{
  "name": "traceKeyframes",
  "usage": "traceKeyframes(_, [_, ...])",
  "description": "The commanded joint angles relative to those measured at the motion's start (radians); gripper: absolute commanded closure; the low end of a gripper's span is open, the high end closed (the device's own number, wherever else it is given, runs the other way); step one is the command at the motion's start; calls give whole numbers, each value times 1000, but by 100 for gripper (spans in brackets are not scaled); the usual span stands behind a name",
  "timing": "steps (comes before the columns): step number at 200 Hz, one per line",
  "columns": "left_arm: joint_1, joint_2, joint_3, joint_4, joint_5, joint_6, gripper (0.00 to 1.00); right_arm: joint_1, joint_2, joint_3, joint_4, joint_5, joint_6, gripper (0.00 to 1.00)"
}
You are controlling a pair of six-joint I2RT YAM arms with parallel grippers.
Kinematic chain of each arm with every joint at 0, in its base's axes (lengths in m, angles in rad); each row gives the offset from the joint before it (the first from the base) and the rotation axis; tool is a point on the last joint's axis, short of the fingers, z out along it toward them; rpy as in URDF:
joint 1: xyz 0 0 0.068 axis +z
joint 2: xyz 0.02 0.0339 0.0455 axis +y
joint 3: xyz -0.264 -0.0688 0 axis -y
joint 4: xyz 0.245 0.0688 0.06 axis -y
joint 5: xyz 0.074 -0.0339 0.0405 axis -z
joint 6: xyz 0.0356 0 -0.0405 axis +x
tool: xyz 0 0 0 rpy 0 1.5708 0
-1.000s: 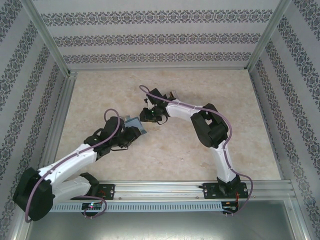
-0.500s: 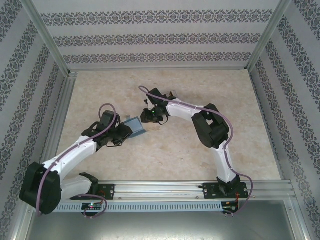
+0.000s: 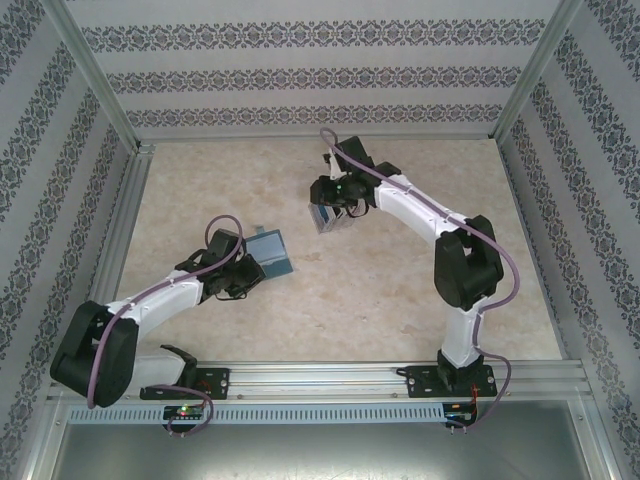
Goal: Put the credit cards into the card holder
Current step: Pick up the credit card from the storage box.
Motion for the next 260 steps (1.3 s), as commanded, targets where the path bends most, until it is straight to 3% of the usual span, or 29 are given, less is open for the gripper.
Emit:
traceKeyframes(1, [12,28,-19,81,34,9,88,15,60,85,-145,146,-99,65])
traceKeyframes(95, [12,90,-25,160,82,18,89,134,269,350,-324,578,-433,61])
traceKeyframes(260, [12,107,-26,203,113,23,89,169,370,365,-304,626,-449,63])
